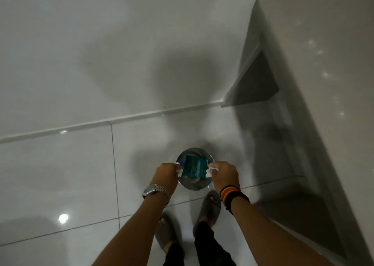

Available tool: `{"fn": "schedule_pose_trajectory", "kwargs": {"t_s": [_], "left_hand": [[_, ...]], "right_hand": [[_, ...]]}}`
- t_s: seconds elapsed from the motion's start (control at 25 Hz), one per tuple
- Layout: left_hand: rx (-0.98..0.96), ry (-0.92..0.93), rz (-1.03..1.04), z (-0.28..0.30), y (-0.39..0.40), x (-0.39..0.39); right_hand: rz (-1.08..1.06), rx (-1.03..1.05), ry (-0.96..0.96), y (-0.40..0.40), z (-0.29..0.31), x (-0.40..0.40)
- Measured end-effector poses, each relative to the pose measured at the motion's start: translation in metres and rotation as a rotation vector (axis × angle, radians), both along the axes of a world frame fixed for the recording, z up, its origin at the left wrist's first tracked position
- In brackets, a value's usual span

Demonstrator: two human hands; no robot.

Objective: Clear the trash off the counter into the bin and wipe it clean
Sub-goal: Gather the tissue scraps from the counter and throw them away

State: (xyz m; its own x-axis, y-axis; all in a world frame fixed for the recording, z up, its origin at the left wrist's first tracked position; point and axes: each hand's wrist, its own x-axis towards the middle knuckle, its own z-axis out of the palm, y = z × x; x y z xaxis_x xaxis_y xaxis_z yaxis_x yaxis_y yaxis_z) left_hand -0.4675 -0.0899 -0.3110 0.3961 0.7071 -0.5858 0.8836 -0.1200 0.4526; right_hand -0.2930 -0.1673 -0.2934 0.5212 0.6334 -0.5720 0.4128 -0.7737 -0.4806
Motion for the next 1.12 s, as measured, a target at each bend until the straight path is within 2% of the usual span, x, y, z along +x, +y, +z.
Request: {"fn": "schedule_pose_trajectory", "kwargs": {"t_s": [0.12, 0.24, 0.32, 0.44, 0.56, 0.64, 0.88, 1.04, 1.12], "left_hand": [[-0.022, -0.004, -0.001, -0.072, 0.004, 0.023], [0.027, -0.003, -0.06, -0.125, 0.002, 0.041], [0.074, 0.006, -0.112, -0.143, -0.002, 0.041], [0.181, 0.034, -0.16, -0.128, -0.002, 0.027], [0.35, 0.005, -0.204, -0.063, -0.002, 0.014], [0.449, -0.039, -0.253, 0.007, 0.002, 0.01], [0.61, -0.201, -0.392, 0.213, 0.022, 0.043], [0.759, -0.34, -0.498, 0.292, 0.038, 0.108], [0.708, -0.392, -0.512, 0.312, 0.034, 0.147]], "right_hand": [[0.037, -0.013, 0.014, 0.006, -0.083, -0.004], [0.189, -0.074, -0.038, 0.011, -0.141, -0.004], [0.268, -0.081, -0.135, 0.01, -0.158, -0.004], [0.342, -0.024, -0.251, 0.007, -0.133, -0.01], [0.399, 0.072, -0.343, -0.002, -0.062, -0.02], [0.403, 0.126, -0.412, -0.004, 0.005, -0.026], [0.243, 0.221, -0.671, 0.01, 0.2, 0.004], [0.051, 0.294, -0.712, 0.006, 0.283, 0.074], [0.027, 0.31, -0.729, -0.009, 0.304, 0.116]]}}
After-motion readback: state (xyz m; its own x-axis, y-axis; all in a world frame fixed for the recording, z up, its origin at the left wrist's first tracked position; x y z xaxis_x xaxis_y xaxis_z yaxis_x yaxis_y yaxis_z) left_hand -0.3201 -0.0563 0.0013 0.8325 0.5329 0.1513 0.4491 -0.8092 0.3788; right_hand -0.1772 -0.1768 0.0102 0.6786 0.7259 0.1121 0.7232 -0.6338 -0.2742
